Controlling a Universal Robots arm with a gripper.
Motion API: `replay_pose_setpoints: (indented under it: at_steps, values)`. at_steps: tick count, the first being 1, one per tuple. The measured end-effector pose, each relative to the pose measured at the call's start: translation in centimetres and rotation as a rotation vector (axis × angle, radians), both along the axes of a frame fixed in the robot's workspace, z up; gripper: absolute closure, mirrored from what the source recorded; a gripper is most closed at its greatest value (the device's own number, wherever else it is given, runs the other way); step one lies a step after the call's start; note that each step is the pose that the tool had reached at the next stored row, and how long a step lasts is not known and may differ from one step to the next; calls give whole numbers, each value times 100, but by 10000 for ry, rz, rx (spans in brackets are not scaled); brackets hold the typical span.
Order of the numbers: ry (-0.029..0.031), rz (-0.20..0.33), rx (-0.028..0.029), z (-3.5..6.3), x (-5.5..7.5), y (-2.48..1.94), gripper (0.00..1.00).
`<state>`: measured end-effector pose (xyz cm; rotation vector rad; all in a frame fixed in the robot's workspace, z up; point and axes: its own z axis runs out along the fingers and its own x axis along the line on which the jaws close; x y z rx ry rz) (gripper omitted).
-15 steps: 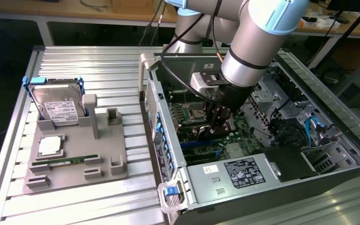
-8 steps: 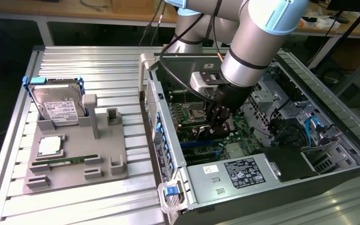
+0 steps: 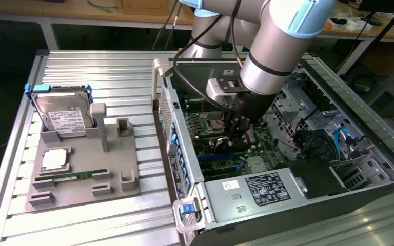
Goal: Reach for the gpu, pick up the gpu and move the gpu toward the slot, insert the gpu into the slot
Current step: 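Insert the gpu into the slot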
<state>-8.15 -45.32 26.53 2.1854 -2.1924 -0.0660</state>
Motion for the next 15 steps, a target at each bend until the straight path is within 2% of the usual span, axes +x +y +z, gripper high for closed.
replay_pose_setpoints:
  at_steps: [15]
  values:
    - [-5, -34, 0, -1, -101, 0, 73]
